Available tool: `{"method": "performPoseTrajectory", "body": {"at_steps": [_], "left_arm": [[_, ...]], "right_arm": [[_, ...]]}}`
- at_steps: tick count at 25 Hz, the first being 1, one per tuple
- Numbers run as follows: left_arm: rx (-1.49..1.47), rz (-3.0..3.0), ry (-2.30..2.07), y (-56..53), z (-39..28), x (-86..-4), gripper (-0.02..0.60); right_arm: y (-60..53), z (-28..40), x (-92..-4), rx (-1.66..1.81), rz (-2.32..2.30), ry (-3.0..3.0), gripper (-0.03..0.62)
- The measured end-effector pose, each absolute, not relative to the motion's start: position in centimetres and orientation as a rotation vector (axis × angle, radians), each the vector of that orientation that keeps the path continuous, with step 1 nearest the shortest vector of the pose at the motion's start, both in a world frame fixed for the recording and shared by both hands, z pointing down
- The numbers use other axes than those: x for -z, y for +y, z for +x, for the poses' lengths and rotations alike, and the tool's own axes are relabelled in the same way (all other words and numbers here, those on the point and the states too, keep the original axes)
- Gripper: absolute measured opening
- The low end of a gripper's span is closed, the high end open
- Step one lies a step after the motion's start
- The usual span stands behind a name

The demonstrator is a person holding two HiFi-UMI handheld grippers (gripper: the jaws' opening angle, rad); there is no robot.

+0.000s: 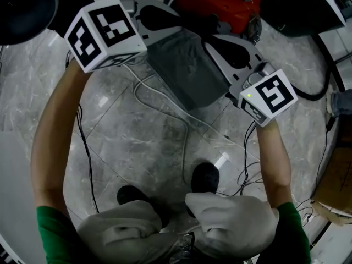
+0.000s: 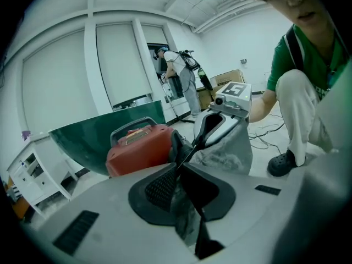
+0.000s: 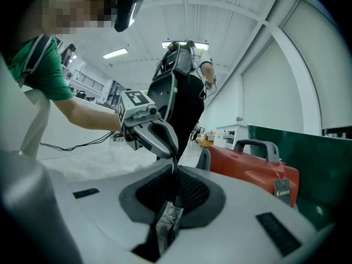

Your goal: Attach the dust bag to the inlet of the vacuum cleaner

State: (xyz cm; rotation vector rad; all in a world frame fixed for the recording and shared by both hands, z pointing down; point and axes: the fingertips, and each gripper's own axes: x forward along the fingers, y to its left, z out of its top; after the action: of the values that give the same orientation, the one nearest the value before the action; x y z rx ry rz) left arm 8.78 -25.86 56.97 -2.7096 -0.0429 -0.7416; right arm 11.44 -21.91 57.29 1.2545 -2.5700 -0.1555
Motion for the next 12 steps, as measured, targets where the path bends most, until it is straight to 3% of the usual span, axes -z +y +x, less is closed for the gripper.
{"method": "performPoseTrajectory", "body": {"at_steps": [12], "left_arm": [[0.778, -2.664, -0.025, -26.5, 9.9, -57.3, 0.037]], "right_arm": [[-21.9, 11.8, -57.3, 0.159, 1.243, -2.573, 0.035]]}}
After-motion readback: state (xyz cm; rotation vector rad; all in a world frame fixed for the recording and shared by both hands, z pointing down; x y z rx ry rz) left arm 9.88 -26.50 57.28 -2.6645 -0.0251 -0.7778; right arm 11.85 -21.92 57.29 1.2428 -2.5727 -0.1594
